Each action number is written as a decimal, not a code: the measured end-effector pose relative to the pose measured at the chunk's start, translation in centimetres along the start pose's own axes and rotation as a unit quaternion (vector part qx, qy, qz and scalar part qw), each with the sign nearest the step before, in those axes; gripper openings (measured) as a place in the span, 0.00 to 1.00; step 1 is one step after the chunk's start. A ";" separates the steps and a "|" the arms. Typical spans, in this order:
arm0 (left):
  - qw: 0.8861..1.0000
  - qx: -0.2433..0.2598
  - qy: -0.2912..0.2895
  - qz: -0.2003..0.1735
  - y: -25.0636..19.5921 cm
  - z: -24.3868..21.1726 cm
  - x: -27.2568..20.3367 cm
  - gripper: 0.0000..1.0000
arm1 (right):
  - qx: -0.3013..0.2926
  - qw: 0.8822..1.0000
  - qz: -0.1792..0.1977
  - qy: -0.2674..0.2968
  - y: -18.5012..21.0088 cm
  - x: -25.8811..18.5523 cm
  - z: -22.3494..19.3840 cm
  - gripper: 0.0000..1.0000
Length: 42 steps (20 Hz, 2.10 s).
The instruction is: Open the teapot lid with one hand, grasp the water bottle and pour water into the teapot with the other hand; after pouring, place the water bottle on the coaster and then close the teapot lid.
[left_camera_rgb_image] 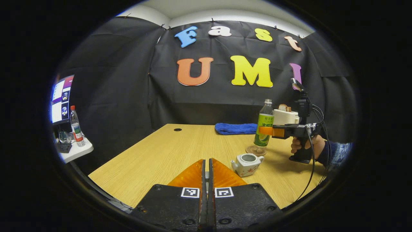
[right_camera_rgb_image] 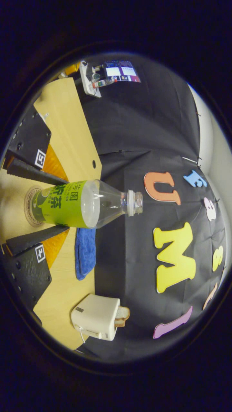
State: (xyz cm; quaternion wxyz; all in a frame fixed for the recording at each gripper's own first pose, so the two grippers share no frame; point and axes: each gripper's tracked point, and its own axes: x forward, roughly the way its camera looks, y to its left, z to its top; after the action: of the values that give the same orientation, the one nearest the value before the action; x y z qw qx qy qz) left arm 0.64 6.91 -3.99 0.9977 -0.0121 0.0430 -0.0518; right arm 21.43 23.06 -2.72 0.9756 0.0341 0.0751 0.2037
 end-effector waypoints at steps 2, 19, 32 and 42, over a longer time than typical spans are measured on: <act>1.000 -0.004 0.002 -0.004 0.1 -0.3 0.4 0.03 | -0.009 1.000 -0.002 0.005 0.3 0.6 -0.5 0.70; 1.000 -0.004 -0.002 0.019 -1.1 0.1 0.5 0.03 | -0.024 0.999 0.011 0.020 -0.1 -2.3 -1.8 0.96; 1.000 -0.012 0.002 -0.015 -7.0 1.9 6.4 0.03 | -0.048 0.998 -0.028 -0.024 -5.6 -12.8 -1.5 0.97; 1.000 0.005 -0.003 -0.007 -10.0 1.6 9.7 0.03 | -0.032 0.999 -0.016 -0.031 -6.9 -17.7 -3.1 0.96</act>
State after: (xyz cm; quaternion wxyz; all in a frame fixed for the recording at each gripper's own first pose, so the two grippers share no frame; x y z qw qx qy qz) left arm 9.40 -4.03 -2.95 0.9974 -0.0071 0.0399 -0.0594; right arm 7.63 9.70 -4.13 0.9811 0.0075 0.0386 0.1897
